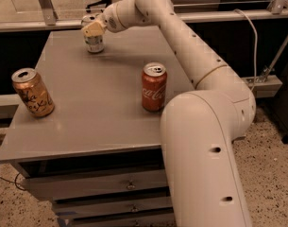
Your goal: Move 7up can near orange can
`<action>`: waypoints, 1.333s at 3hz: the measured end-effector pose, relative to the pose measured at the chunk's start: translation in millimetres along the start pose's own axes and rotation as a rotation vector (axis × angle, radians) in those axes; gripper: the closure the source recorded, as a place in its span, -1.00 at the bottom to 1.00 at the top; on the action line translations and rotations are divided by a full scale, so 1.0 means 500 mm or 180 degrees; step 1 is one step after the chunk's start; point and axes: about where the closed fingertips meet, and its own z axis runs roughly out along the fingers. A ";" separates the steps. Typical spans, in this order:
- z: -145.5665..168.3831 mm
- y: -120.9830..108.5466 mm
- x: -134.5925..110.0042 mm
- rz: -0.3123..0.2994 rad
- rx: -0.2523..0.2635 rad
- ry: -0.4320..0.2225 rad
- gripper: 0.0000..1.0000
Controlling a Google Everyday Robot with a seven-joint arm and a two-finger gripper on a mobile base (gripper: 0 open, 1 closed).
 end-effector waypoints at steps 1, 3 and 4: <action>-0.034 0.008 -0.012 -0.0050 -0.0032 -0.0069 0.74; -0.110 0.107 -0.051 -0.0189 -0.0362 -0.0283 1.00; -0.119 0.187 -0.065 -0.0264 -0.0599 -0.0347 1.00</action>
Offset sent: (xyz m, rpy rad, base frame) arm -0.0771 -0.0476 0.0620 0.0847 -0.0765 0.1210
